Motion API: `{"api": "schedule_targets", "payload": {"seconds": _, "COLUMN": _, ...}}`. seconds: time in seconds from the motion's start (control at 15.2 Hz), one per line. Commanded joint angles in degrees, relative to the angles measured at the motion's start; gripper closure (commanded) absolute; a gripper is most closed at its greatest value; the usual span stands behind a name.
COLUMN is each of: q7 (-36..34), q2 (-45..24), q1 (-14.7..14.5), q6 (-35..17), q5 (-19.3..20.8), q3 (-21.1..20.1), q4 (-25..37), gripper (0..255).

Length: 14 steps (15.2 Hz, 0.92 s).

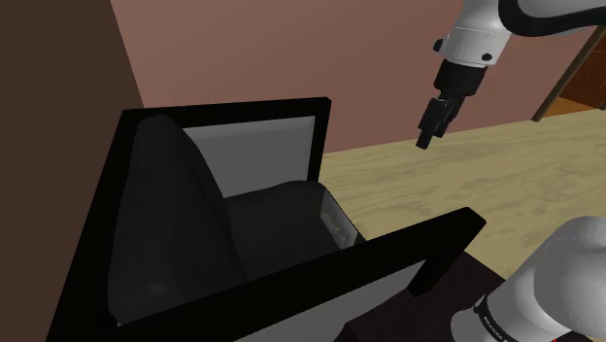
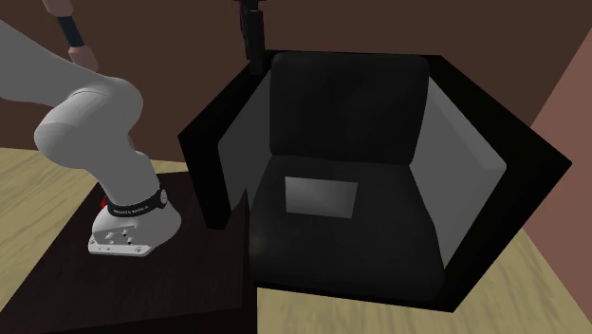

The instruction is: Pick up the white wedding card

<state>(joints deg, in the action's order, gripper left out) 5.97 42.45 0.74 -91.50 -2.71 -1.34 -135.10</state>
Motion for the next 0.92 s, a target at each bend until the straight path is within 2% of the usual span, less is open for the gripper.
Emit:
{"api": "schedule_targets", "payload": {"seconds": 0.0, "q7": 0.00, "q2": 0.00, "q1": 0.00, "q6": 0.00, "q5": 0.00, "q3": 0.00, "q4": 0.00, "gripper": 0}}
{"api": "schedule_targets", "payload": {"seconds": 0.46, "q7": -2.06, "q2": -6.76, "q1": 0.46, "q6": -17.47, "q5": -0.73, "q3": -1.30, "q4": -7.18, "gripper": 0}}
{"api": "schedule_targets", "payload": {"seconds": 0.86, "q7": -3.88, "q2": -16.40, "q1": 0.96, "q6": -32.59, "q5": -1.01, "q3": -2.40, "q4": -9.64, "gripper": 0}}
